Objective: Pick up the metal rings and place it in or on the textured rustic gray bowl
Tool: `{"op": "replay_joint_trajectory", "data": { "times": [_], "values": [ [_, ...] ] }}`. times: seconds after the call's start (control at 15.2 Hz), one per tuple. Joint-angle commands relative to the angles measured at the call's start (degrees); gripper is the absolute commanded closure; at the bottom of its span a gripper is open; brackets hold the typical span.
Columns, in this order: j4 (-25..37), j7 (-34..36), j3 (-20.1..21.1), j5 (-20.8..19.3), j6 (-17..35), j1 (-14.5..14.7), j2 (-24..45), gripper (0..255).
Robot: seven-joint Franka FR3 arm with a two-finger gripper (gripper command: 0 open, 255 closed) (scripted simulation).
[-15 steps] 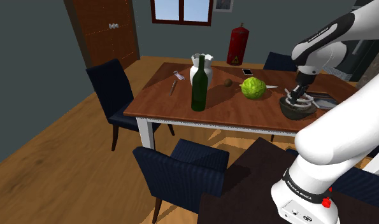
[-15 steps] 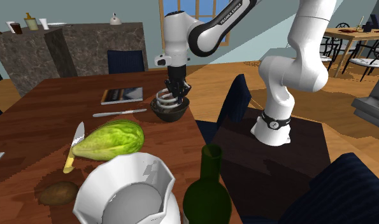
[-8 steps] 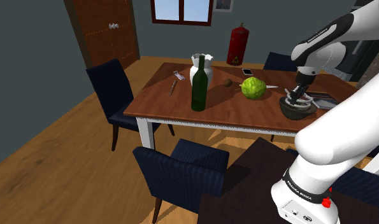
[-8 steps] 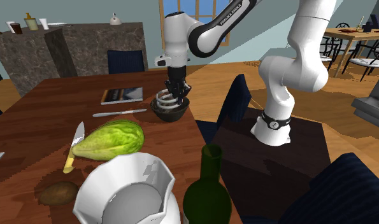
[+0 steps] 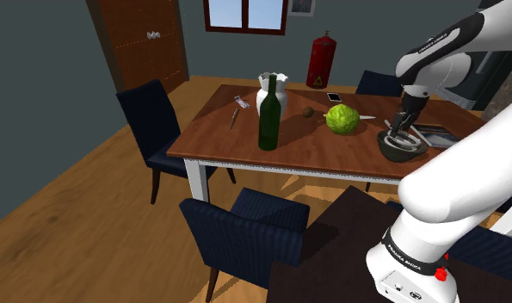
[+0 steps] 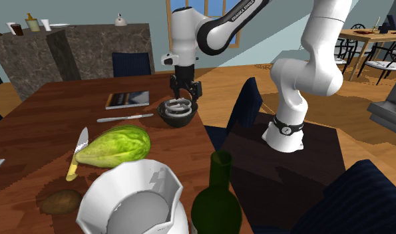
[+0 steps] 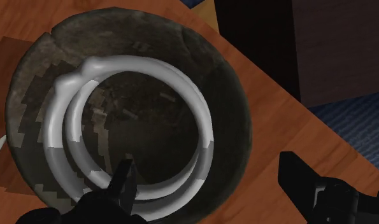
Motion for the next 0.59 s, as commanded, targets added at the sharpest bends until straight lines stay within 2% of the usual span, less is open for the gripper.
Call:
{"op": "replay_joint_trajectory", "data": {
  "times": [0.0,0.07,0.53],
  "values": [
    [1.91,0.78,1.04,-0.86,-4.06,-0.38,-2.31,0],
    [2.81,1.05,1.50,-1.10,-5.76,-0.50,-3.18,0],
    [2.81,1.04,1.53,-1.09,-5.76,-0.53,-3.17,0]
  ]
}}
